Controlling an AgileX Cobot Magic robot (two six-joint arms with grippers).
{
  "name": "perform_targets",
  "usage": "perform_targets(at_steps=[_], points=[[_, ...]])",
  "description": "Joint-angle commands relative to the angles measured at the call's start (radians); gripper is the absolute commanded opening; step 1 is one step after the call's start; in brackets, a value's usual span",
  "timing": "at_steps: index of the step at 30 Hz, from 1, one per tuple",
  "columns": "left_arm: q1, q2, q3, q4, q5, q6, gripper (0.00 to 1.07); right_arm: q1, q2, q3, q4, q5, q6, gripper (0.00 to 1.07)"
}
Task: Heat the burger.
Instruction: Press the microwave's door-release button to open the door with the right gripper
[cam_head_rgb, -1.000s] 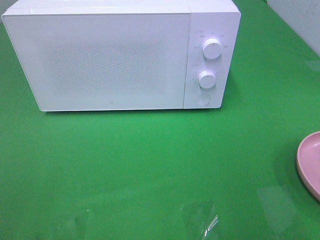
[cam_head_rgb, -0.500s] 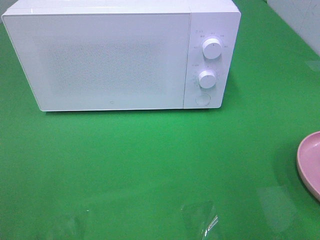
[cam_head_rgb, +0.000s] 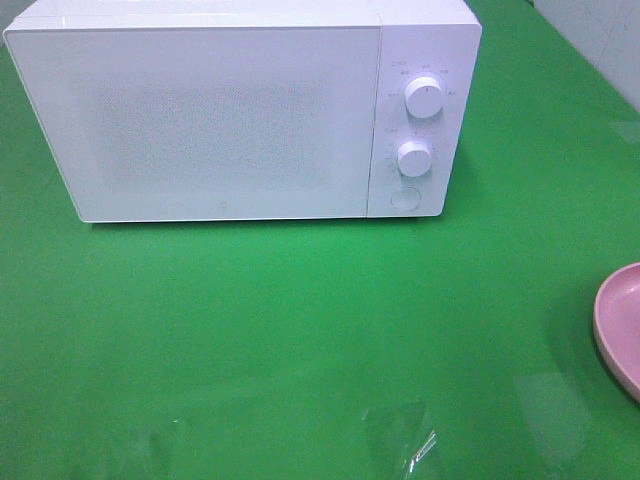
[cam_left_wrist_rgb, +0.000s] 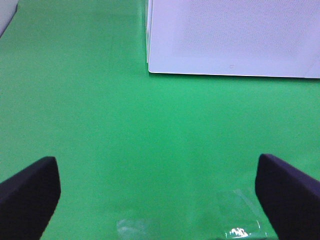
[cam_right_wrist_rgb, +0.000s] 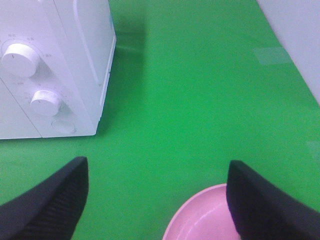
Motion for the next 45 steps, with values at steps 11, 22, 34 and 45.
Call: perform_targets(at_steps=[11,22,34,45], points=[[-0.001,0.000,0.001,-0.010,-0.004,0.002,0.98,-0.003,0.160,0.005,0.003,-0.241,0.005,0.72],[-0.001,0.000,0.001,-0.010,-0.004,0.002,0.98,-0.003,0.171,0.205,0.003,-0.800,0.001,0.72],[-0.001,0.000,0.001,-0.010,-0.004,0.002,0.98,-0.003,0.232,0.244,0.004,-0.983,-0.022,0.70],[-0.001,0.000,0.001,-0.010,-0.004,0.002,0.98,0.203,0.461,0.244,0.241,-1.164,-0.331,0.70]])
